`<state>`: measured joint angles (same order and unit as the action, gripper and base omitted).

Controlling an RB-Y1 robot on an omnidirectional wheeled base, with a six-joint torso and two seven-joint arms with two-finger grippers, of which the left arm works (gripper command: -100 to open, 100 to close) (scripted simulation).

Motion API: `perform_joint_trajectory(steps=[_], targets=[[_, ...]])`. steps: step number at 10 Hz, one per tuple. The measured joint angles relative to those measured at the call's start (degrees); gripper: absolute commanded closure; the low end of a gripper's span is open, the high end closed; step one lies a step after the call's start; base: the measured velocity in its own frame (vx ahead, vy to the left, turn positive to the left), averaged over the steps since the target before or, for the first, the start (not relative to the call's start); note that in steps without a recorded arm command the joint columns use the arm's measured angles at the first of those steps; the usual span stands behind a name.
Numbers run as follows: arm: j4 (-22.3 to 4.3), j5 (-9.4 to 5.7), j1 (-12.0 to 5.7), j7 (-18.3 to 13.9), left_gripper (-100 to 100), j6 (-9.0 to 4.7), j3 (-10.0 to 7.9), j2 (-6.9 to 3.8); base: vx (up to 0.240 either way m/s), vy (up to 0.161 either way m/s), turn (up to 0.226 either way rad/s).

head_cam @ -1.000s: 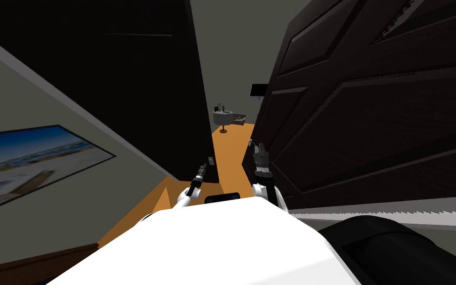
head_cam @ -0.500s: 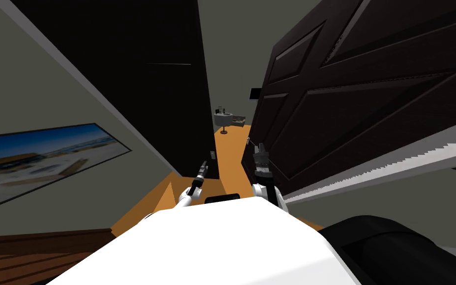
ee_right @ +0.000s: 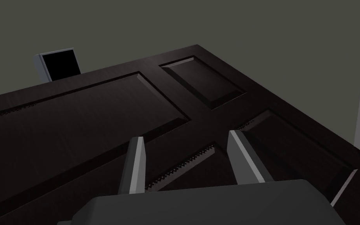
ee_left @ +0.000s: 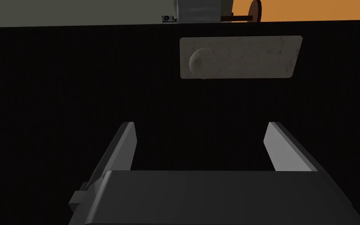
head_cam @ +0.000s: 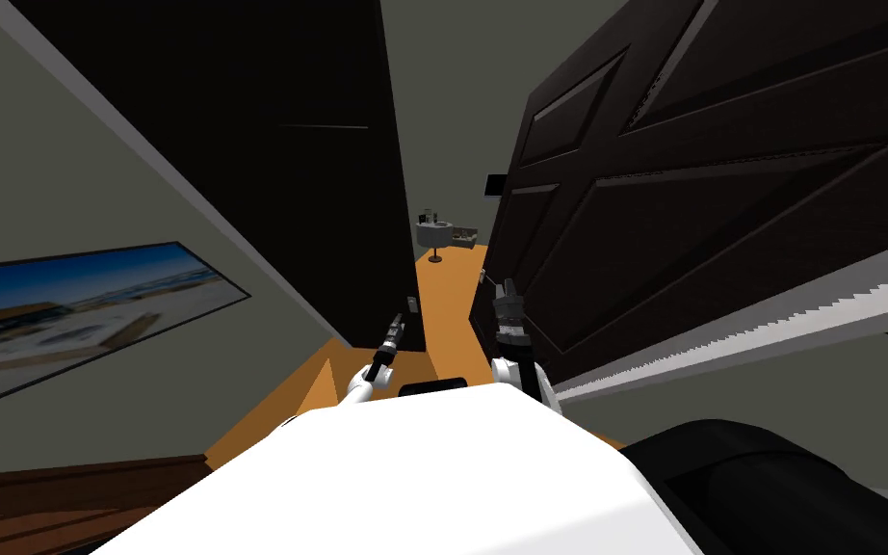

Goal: Push the door open

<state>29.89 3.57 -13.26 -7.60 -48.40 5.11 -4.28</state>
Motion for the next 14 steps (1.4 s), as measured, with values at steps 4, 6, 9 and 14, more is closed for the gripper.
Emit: perform_joint_trajectory(steps=[4, 6, 9, 14], targets=[[-0.22, -0.27, -0.03, 0.46, -100, -0.31, -0.49, 0.04, 0.199, -0.036, -0.029], [-0.26, -0.39, 0.03, 0.66, -100, -0.47, -0.71, 0.26, 0.182, -0.039, -0.021], [-0.22, -0.44, 0.07, 0.76, 100, -0.57, -0.79, 0.45, 0.01, -0.003, -0.002], [-0.33, -0.41, 0.14, 0.78, 100, -0.37, -0.77, 0.45, 0.01, 0.001, 0.007]])
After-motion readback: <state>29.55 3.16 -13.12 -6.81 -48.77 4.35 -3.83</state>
